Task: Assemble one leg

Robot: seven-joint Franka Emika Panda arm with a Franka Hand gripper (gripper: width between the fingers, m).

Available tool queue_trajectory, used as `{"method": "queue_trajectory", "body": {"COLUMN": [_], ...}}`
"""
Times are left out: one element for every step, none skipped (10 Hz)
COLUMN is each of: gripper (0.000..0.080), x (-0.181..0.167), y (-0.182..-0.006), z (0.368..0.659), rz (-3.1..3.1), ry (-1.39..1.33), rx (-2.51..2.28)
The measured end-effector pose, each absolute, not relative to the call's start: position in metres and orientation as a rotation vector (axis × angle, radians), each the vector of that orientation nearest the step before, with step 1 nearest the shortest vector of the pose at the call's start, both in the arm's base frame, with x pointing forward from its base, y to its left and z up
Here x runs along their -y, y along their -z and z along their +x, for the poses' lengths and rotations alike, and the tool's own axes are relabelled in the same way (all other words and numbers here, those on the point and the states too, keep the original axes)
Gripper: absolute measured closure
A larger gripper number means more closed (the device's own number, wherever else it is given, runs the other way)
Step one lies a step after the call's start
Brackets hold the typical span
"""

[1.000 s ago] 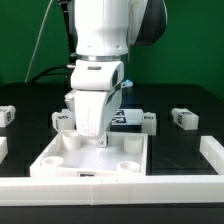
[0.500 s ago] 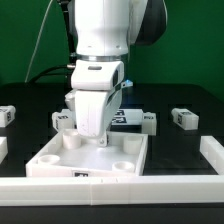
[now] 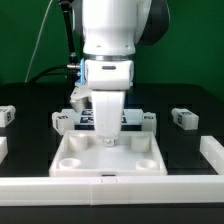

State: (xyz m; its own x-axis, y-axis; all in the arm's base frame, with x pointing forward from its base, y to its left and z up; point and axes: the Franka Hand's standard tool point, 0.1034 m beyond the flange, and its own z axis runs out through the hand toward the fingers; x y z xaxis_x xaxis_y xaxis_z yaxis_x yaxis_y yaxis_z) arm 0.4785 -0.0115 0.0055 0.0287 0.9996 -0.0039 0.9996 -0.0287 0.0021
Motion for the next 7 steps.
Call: {"method": "queue_trajectory", "body": {"gripper": [0.0749, 0.0749, 0.0749, 0.0749, 0.0749, 0.0749, 0.0749], "x": [0.009, 0.011, 0.011, 0.011, 0.010, -0.001, -0.020], "y": [-0.005, -0.005, -0.005, -0.005, -0.005, -0.005, -0.005], "z": [0.479, 0.479, 0.479, 0.479, 0.479, 0.479, 0.479], "rz": [2.229, 2.233, 2.233, 2.233, 2.234, 2.246, 2.247], "ry": [0.001, 0.001, 0.002, 0.002, 0.002, -0.002, -0.014], "rx": [-2.207, -2.203, -2.202, -2.202, -2.202, -2.197, -2.205]}}
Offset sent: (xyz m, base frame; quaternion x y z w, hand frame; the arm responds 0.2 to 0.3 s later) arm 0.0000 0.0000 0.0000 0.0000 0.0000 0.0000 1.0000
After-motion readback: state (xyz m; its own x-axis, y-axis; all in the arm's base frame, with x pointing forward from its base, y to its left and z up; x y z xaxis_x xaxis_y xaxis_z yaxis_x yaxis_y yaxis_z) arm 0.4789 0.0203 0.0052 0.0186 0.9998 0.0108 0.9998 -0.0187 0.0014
